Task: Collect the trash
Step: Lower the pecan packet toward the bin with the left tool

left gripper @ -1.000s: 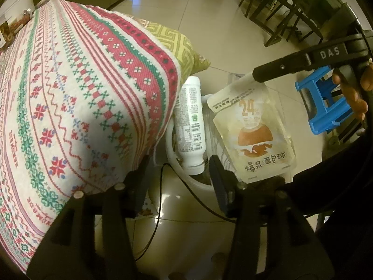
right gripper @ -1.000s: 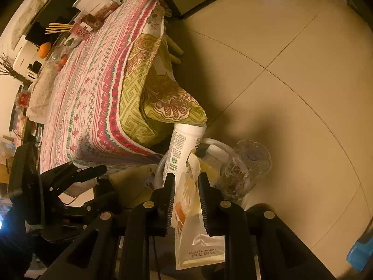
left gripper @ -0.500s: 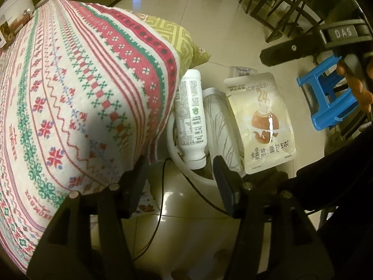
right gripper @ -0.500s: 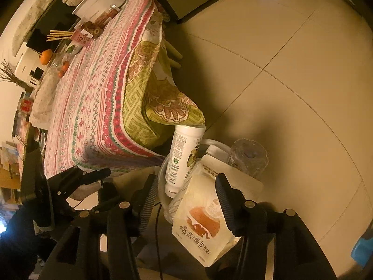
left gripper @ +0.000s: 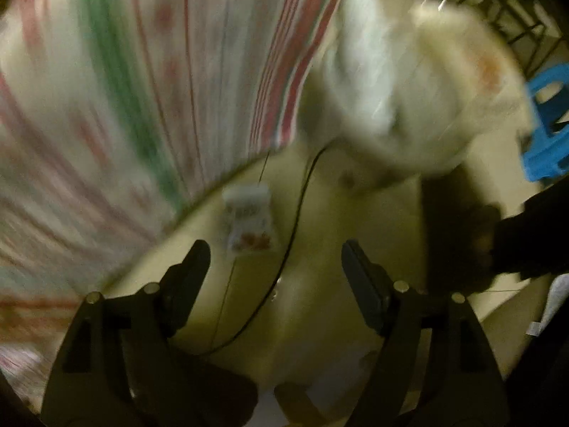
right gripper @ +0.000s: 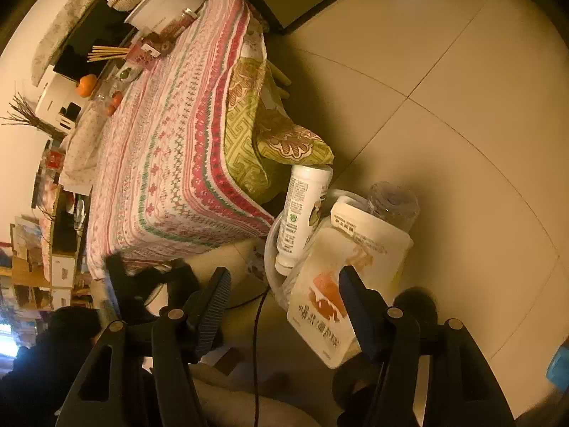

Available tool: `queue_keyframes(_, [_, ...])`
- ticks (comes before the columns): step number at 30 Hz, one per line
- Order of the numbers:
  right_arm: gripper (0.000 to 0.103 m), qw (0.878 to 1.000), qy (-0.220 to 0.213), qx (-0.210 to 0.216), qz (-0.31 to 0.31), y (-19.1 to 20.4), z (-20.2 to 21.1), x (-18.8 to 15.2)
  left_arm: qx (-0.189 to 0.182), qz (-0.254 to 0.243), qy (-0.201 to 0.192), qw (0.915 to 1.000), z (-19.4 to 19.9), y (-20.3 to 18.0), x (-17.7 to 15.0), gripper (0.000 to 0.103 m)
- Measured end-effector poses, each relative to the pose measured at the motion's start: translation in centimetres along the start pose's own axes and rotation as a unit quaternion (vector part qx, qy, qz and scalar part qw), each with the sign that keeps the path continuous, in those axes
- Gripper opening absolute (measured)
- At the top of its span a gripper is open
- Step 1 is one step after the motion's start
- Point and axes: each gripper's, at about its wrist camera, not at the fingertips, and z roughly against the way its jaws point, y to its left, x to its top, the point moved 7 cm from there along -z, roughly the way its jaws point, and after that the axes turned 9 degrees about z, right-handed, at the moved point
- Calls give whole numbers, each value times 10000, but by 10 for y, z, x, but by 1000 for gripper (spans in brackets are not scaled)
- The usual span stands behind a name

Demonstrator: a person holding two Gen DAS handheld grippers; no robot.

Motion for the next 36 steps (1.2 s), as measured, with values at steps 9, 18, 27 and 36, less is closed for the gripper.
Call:
queue_keyframes(9, [68,9999,43,64,77,-1,0,-4,674,-45,-63,9977,-101,7,-2,76])
queue_keyframes(18, [68,9987,476,151,-49,-8,-23,-14,991,524,258,9934,-169,15,10,60])
queue_keyframes(27, [68,9980,571,147,-214,-17,-29,-15,1221,619,215,9904,-181,31,13,31])
queue_keyframes(36, [68,9982,566,80,-192,-15,-31,-12,1162,535,127,9917,-167,41,7,6])
